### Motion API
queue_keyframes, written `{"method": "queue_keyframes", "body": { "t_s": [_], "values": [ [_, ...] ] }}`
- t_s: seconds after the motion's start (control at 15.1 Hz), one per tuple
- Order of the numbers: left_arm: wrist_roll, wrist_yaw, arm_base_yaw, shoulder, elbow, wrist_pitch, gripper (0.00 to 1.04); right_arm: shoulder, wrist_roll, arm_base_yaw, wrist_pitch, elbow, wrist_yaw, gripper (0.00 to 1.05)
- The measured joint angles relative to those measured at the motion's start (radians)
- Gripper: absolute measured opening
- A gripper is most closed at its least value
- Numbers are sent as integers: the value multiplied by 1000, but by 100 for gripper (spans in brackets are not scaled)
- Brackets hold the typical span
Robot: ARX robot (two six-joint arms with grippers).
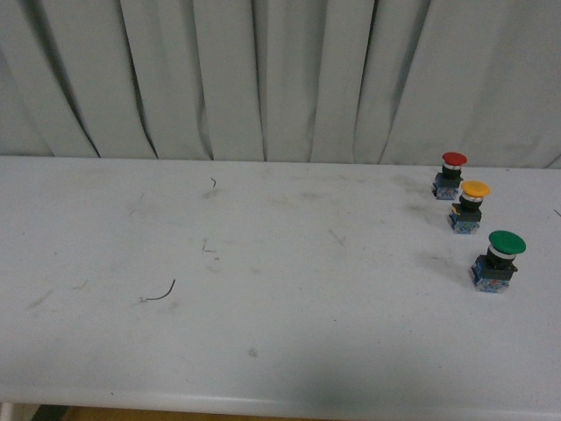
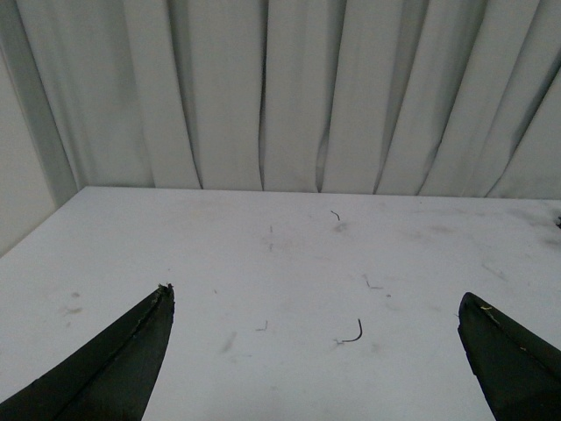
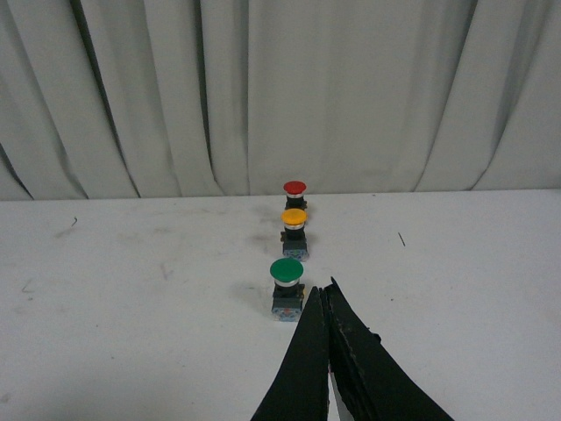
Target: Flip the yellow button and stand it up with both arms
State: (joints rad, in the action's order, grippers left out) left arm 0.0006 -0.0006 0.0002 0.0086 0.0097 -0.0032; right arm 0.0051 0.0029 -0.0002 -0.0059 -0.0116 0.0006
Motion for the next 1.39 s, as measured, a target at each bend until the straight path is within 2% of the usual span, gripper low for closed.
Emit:
{"method": "queue_keyframes", "body": {
  "t_s": [0.2,0.46,0.6,1.39],
  "values": [
    [0,0,0,0,0,0,98,-1,-1,0,3,0,0,2],
    [0,0,0,0,0,0,98,-1,0,0,3,0,0,50],
    [0,0,0,0,0,0,98,-1,0,0,3,0,0,98],
    [0,0,0,0,0,0,98,-1,0,0,3,0,0,98]
  ]
}}
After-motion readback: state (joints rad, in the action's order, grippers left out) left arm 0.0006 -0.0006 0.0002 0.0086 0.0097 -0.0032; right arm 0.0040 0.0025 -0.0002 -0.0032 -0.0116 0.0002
